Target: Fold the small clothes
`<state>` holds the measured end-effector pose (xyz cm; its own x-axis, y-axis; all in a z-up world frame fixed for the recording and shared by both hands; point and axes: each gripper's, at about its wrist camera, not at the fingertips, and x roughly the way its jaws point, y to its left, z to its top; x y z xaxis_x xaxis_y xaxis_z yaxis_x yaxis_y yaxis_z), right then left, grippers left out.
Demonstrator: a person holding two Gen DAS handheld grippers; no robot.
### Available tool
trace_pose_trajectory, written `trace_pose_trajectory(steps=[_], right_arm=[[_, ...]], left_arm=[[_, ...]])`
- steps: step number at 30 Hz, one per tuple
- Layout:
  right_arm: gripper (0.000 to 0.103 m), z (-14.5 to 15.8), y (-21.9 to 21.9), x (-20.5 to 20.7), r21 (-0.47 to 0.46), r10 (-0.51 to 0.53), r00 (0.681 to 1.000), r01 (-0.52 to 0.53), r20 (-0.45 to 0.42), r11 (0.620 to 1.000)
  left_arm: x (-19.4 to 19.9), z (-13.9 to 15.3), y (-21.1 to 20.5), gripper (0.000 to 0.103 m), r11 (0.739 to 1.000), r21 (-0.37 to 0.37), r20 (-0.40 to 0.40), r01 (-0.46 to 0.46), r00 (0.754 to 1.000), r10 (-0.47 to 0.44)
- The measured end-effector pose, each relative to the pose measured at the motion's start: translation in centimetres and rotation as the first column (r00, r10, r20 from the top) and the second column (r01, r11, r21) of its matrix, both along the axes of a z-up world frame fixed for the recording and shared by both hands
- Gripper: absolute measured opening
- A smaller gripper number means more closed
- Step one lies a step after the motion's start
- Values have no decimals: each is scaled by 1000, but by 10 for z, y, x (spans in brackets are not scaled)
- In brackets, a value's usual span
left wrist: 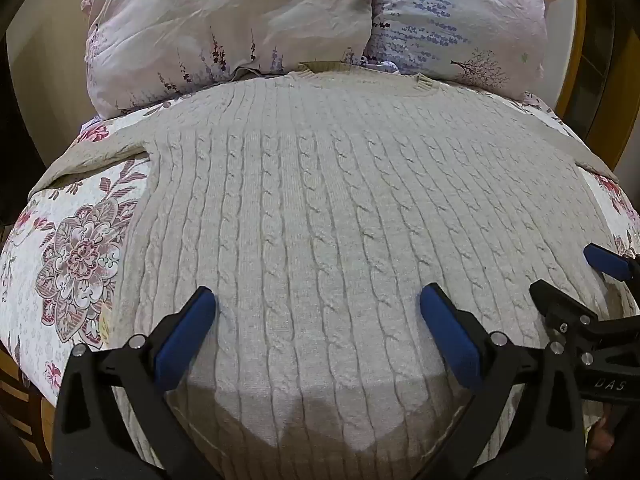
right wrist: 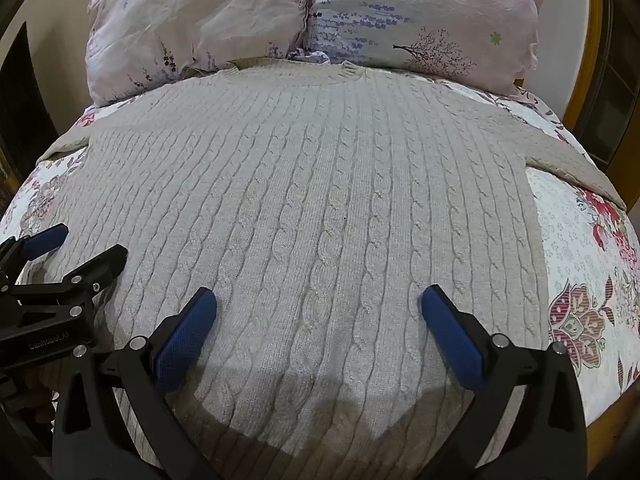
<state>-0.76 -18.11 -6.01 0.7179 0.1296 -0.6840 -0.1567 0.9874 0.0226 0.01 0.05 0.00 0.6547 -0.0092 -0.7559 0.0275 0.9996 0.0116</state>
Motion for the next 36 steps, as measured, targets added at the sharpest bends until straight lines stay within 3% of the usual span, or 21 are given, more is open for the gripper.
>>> trace_pose_trajectory(steps=[36], right_arm=[[102,1,-1,-1,1,0,1000,0,6,1000]], left_arm=[[0,0,-2,101,1000,16,4,1,1000,-1]])
